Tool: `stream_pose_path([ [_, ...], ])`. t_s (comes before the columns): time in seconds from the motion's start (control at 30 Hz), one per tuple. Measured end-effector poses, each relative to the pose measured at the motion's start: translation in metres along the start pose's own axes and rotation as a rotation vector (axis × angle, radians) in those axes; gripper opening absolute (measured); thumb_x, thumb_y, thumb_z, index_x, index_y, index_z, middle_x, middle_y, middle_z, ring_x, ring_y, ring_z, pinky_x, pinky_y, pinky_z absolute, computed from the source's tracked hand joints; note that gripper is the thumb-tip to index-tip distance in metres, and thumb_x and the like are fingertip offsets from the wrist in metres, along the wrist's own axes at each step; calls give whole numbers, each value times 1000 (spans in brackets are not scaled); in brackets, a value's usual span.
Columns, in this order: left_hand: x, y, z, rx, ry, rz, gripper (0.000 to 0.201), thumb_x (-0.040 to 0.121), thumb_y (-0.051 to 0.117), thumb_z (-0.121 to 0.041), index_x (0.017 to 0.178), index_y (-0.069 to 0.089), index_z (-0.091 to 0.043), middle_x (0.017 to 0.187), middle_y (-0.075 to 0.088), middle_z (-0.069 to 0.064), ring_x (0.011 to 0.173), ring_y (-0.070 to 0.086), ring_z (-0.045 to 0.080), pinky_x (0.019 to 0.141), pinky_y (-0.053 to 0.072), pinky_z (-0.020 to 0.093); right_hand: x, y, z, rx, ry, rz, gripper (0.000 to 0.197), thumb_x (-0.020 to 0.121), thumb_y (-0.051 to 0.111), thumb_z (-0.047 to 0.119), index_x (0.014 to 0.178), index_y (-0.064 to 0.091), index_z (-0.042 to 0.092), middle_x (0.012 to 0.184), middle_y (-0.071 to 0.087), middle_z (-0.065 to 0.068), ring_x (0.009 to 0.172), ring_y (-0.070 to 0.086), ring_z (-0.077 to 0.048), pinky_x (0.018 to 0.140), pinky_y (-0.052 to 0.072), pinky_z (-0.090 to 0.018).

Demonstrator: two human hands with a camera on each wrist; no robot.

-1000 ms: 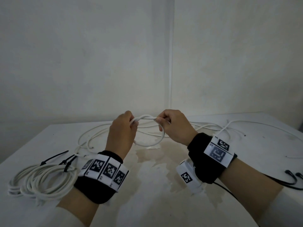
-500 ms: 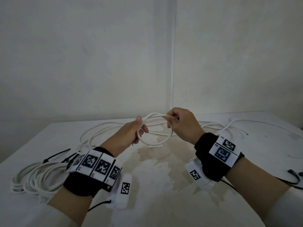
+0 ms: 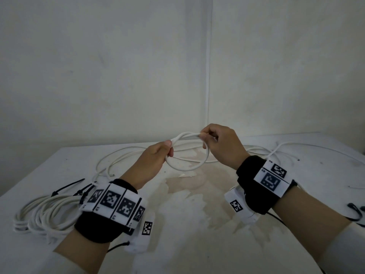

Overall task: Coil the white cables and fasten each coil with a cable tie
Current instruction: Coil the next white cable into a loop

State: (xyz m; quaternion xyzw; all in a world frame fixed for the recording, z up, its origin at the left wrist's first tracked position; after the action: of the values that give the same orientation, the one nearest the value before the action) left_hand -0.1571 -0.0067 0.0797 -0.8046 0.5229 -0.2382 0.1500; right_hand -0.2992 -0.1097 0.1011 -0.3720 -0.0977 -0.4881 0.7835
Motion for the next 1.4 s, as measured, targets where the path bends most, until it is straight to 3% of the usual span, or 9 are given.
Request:
stream_pose_path([
  [0.17,-3,-1,6,17,10,-21,40,99,32,-34,67,48,-17,64,34,-1,61,32,14,67,29,28,3,1,0,-62,-56,5,13,90,55,13,81,63,8,64,55,2,59,47,-14,57,36,-14],
  [0.3,-5,-4,7,56,24,-47,39,99,33,-34,66,48,-18,64,36,-1,62,34,14,67,29,29,4,2,1,-78,-102,-15,13,90,55,11,81,64,7,67,62,-8,64,55,-27,64,43,-31],
  [0.47,-7,-8,11,42,16,-76,39,96,40,-36,64,50,-17,63,36,4,59,33,16,57,28,25,8,5,-4,-3,-54,32,15,91,53,8,78,60,12,62,60,12,56,49,-6,56,36,-11],
  [0.67,-7,-19,18,-26,10,-192,44,88,53,-43,54,49,-16,41,27,-10,38,25,6,40,22,13,7,10,-4,51,-18,96,13,92,50,7,82,57,10,65,63,9,45,42,0,50,33,-10],
  [0.87,0,-12,23,52,-17,-68,41,97,35,-41,72,61,-21,62,45,-5,53,44,3,57,33,18,2,12,-9,14,12,163,11,94,48,9,84,55,10,74,66,-1,43,44,1,46,32,-9],
  [0.97,1,-1,23,-97,-48,39,36,100,31,-28,83,62,-18,67,50,-3,55,54,-3,67,42,19,0,13,-13,-2,9,169,11,93,49,10,84,54,12,75,66,-1,45,46,3,48,33,-8],
  [1.13,-1,10,20,-261,-99,102,39,101,30,-28,71,52,-14,61,43,-4,56,42,7,56,32,19,2,11,-14,12,19,152,14,93,50,10,80,53,14,70,66,3,45,45,2,48,33,-8],
  [1.27,3,2,20,-384,-97,-33,39,100,32,-26,65,43,-15,49,39,-12,48,38,5,49,29,18,7,5,-16,-59,-8,95,17,92,53,24,76,53,22,60,59,8,51,48,0,55,36,-12],
  [1.4,10,-23,31,-574,-159,-232,39,101,32,-23,63,40,-15,40,39,-12,40,35,3,48,27,19,5,8,-28,-256,-61,132,23,97,42,26,101,61,13,60,46,10,61,46,-20,63,39,-35],
])
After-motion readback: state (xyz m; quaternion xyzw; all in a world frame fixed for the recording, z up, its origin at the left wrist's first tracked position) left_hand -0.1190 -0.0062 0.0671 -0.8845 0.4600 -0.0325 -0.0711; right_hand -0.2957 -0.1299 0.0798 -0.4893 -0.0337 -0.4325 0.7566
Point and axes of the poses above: each hand's wrist, its own x-axis towards the middle knuckle, its own y-axis out of the palm, z = x × y, the point moved 6 cm from there along x, towards the middle knuckle
